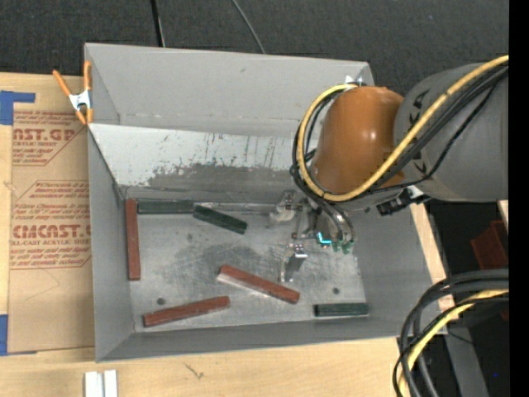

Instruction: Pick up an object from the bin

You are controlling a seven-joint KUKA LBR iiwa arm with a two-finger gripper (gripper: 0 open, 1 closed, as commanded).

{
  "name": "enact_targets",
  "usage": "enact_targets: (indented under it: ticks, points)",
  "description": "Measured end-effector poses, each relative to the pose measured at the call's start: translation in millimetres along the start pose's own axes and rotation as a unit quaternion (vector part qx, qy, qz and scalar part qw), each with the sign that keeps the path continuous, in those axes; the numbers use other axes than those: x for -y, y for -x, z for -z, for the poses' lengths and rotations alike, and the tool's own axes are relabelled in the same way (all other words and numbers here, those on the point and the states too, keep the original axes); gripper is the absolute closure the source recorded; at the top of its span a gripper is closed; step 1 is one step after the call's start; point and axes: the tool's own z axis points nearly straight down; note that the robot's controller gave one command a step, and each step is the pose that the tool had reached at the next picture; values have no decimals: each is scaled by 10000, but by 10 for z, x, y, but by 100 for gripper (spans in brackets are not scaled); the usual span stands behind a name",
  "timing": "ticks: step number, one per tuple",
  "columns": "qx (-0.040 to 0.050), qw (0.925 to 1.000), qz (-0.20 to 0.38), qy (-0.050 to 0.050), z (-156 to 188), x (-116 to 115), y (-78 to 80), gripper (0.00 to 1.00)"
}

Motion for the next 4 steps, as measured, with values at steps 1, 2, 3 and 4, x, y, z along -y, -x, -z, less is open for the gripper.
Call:
enact_targets:
  ticks: [1, 2, 3, 4]
  points:
    - [37, 10000, -2, 1, 41, 1, 18, 0]
    - [10, 10000, -34, -1, -864, -262, -340, 100]
    - [10, 10000, -34, 0, -864, -261, -339, 100]
    - [5, 10000, -32, -1, -840, -261, -346, 100]
